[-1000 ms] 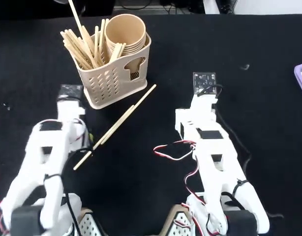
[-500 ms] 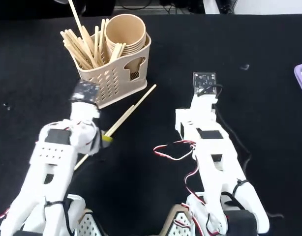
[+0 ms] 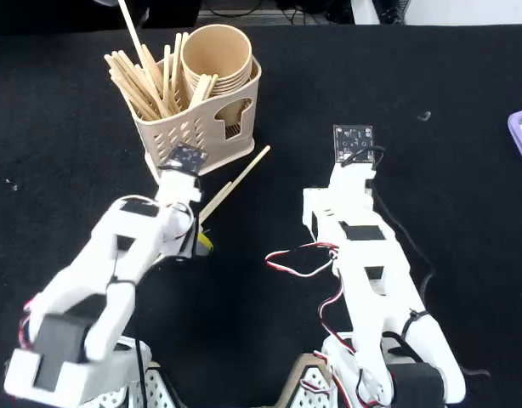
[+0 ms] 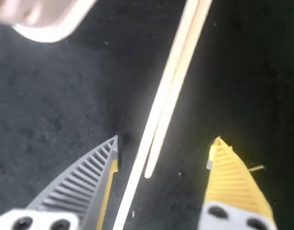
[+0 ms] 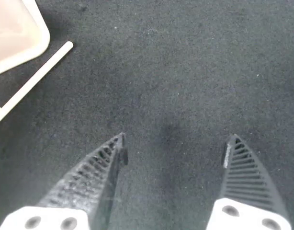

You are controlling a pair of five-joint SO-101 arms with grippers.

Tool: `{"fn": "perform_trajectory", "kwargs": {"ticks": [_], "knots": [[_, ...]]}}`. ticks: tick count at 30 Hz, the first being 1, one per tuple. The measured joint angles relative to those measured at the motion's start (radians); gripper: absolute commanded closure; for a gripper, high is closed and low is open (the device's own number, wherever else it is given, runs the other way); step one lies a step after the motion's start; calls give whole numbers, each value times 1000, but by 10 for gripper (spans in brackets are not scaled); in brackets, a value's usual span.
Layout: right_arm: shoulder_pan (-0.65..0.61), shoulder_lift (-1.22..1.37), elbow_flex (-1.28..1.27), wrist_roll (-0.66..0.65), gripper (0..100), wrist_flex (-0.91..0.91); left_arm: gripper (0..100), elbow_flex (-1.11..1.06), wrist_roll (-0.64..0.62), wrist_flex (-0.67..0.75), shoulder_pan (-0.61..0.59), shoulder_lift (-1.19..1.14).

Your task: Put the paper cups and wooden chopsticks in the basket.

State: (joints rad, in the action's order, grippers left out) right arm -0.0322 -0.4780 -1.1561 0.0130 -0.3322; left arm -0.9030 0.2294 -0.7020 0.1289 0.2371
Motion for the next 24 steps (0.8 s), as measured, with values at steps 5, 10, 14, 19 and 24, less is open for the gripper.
{"fn": "perform_trajectory", "kwargs": {"ticks": [5,10,14,19,24], "knots": [[0,0,0,0,677,0,705,81,0,-3,-2,-121],[0,0,0,0,677,0,752,107,8,-5,6,-140],[0,0,0,0,677,0,737,121,8,6,9,-152],[0,0,0,0,677,0,741,124,8,38,9,-153],[0,0,0,0,677,0,880,123,8,38,11,-153]]}}
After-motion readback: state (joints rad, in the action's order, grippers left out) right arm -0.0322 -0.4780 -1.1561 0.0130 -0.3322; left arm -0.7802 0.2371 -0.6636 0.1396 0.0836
